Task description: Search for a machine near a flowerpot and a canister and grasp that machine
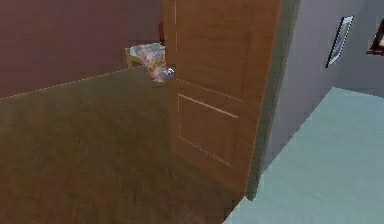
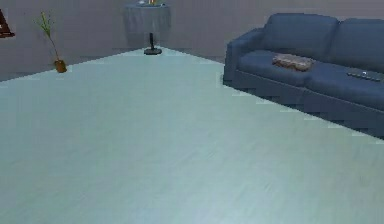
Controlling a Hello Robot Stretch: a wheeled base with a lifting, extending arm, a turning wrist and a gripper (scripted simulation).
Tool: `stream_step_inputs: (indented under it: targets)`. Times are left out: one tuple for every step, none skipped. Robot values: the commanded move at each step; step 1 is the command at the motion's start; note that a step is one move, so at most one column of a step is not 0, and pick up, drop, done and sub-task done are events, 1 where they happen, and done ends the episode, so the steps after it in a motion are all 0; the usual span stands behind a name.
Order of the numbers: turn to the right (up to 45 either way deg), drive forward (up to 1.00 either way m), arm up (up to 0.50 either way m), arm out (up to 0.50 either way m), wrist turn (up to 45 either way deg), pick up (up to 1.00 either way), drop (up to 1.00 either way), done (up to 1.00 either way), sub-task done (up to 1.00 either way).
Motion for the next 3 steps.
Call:
stream_step_inputs:
  targets:
    - [0.0,0.25,0.0,0.0,0.0,0.0,0.0,0.0,0.0]
    - [-45.0,0.0,0.0,0.0,0.0,0.0,0.0,0.0,0.0]
    - [0.0,1.0,0.0,0.0,0.0,0.0,0.0,0.0,0.0]
